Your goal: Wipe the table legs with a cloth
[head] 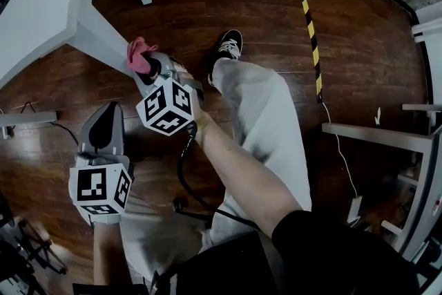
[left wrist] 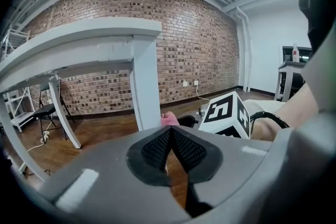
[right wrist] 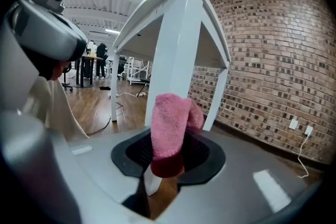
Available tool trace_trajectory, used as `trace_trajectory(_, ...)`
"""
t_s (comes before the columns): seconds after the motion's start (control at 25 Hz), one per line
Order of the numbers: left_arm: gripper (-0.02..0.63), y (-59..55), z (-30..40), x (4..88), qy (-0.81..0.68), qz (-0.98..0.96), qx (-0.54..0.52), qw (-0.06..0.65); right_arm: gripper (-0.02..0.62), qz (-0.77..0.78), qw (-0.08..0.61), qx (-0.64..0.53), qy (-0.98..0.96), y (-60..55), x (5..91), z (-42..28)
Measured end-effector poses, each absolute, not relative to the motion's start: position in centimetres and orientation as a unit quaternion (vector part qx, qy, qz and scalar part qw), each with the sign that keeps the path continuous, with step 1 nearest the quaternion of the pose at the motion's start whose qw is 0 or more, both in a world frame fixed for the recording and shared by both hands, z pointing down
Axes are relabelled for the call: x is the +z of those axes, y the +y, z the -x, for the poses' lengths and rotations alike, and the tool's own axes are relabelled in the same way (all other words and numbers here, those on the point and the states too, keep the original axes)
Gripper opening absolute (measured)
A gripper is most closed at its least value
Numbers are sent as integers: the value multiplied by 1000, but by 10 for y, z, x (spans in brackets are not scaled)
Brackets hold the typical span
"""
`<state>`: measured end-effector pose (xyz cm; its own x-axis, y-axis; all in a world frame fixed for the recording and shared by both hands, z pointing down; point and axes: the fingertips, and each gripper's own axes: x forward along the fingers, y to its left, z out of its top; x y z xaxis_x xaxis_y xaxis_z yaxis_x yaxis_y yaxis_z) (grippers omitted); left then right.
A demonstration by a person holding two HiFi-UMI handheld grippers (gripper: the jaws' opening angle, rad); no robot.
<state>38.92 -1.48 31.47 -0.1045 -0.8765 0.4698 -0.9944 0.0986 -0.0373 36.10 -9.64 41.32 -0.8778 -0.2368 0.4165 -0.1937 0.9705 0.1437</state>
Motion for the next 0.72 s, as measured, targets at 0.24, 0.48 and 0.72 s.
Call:
trace_trajectory(0.24, 2, -23, -395, 350, -707, -649, 216, 178, 107, -91, 258, -24, -961, -95, 471, -361)
trace_trajectory(0.48, 2, -34, -410, 399, -688, -650, 241, 215, 110, -86, 235, 16, -968, -94, 500, -365)
trace_trajectory(0.72, 2, -45, -424, 437, -668, -652, 262, 244, 110, -59, 314, 1, -948, -85, 568, -368)
